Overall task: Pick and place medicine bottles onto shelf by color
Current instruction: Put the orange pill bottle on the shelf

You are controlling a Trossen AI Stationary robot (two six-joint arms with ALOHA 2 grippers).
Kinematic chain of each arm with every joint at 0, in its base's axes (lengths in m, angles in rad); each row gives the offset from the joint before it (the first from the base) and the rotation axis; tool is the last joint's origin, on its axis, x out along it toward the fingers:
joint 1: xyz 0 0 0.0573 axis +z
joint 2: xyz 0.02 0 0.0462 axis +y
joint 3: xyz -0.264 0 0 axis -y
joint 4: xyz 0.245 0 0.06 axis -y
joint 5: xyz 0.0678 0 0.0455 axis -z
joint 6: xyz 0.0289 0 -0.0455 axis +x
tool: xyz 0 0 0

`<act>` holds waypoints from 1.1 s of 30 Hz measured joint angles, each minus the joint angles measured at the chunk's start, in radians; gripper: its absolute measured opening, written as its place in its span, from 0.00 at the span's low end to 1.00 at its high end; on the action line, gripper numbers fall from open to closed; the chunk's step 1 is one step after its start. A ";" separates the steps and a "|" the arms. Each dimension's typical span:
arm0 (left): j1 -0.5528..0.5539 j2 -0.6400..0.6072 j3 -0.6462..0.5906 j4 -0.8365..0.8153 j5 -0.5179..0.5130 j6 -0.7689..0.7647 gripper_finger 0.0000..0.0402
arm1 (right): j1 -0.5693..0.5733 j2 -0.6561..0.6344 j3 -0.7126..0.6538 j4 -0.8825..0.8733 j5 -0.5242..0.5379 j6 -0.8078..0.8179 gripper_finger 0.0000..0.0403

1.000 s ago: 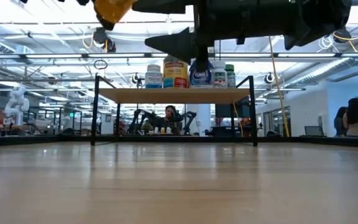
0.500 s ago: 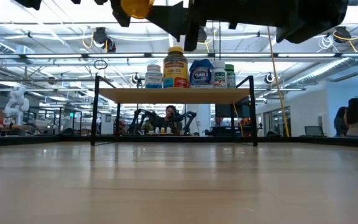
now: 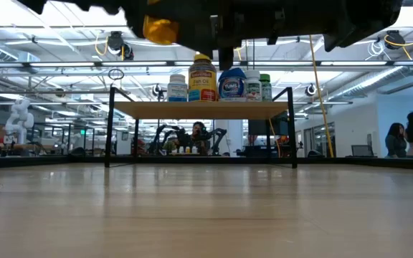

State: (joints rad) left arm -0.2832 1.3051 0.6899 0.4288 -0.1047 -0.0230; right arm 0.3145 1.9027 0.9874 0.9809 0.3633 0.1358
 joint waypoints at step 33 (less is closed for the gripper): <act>-0.009 0.037 0.045 -0.267 0.122 0.014 0.59 | 0.005 -0.023 0.146 -0.544 -0.002 0.027 0.44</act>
State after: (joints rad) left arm -0.2924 1.3424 0.7353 0.1618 0.0174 -0.0087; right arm 0.3195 1.8801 1.1339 0.4366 0.3609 0.1629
